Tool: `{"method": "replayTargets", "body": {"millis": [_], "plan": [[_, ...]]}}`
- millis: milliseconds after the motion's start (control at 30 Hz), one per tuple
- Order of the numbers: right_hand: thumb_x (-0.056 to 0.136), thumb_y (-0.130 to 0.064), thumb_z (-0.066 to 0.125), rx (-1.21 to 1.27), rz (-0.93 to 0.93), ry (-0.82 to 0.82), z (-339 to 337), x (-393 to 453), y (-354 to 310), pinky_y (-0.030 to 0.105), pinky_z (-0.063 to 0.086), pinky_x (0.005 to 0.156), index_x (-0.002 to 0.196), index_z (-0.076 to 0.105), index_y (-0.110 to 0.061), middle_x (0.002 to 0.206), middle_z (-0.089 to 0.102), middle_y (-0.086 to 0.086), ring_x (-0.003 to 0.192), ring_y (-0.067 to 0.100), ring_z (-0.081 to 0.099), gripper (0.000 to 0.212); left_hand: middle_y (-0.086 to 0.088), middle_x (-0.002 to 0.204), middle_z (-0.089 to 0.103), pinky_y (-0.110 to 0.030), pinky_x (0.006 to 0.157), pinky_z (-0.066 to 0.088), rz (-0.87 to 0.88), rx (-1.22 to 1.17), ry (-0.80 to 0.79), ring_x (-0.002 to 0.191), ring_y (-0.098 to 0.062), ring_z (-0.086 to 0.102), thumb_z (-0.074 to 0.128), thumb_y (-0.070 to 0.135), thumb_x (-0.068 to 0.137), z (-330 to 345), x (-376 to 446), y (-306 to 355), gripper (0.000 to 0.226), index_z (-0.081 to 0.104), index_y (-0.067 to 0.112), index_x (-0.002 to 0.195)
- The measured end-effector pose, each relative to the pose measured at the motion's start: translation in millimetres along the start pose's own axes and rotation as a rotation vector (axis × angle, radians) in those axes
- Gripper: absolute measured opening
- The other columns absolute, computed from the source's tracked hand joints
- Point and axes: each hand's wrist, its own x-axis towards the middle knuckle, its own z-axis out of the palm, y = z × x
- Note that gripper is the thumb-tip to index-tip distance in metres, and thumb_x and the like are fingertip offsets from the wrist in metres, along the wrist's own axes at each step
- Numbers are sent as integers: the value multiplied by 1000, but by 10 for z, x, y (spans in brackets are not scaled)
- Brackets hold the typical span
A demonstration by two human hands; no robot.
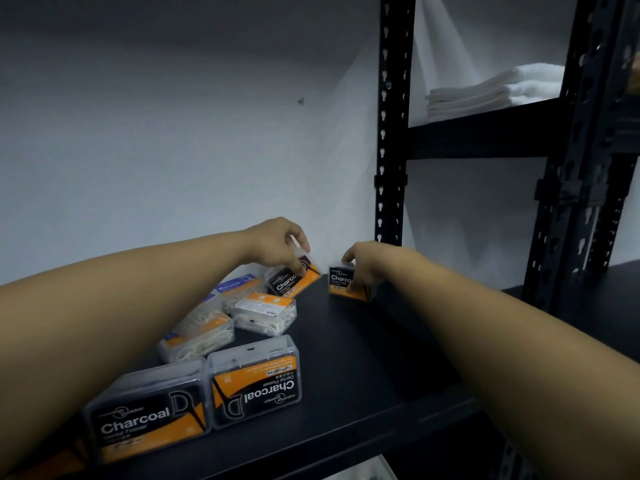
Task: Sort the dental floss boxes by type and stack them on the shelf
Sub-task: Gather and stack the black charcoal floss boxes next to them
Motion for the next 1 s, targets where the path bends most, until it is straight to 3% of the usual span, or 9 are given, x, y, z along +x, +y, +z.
{"method": "replayTargets", "body": {"millis": [100, 233, 433, 667, 900, 1000], "plan": [[86, -31, 80, -13, -2, -1, 15, 16, -3, 39, 54, 95, 136, 63, -23, 131, 64, 7, 114, 28, 62, 53, 2, 103, 66, -27, 79, 51, 28, 112, -66, 90, -17, 64, 93, 29, 67, 126, 33, 13, 54, 71, 29, 116], [86, -33, 80, -8, -8, -2, 20, 41, 11, 38, 53, 95, 137, 62, -24, 131, 63, 6, 115, 28, 61, 55, 4, 111, 61, -29, 89, 48, 18, 161, -112, 101, -18, 62, 92, 38, 67, 228, 48, 8, 71, 61, 33, 131], [85, -34, 80, -31, -28, 18, 43, 62, 38, 37, 53, 96, 136, 62, -22, 132, 63, 7, 117, 30, 60, 55, 9, 114, 58, -30, 92, 50, -60, 175, -209, 110, -17, 61, 94, 35, 62, 80, 13, -140, 81, 55, 37, 132], [86, -33, 79, -22, -29, 16, 57, 61, 30, 37, 52, 94, 140, 58, -23, 135, 61, 6, 118, 29, 60, 59, 1, 104, 73, -32, 90, 55, -9, 49, -137, 95, -18, 70, 85, 34, 77, 97, -13, -312, 44, 70, 22, 116], [84, -34, 80, 17, -27, 41, -16, -46, 35, 36, 49, 95, 146, 52, -25, 144, 55, 7, 126, 30, 56, 69, 3, 99, 75, -36, 91, 56, 44, 5, -55, 93, -17, 71, 87, 31, 76, -37, -99, -163, 37, 73, 19, 108], [85, -35, 80, 71, -22, 66, -96, -136, 31, 36, 48, 96, 149, 50, -24, 145, 54, 8, 126, 30, 56, 71, 3, 98, 75, -29, 81, 54, 60, -31, -23, 90, -14, 69, 86, 32, 77, -224, -242, -76, 37, 73, 19, 109]]}}
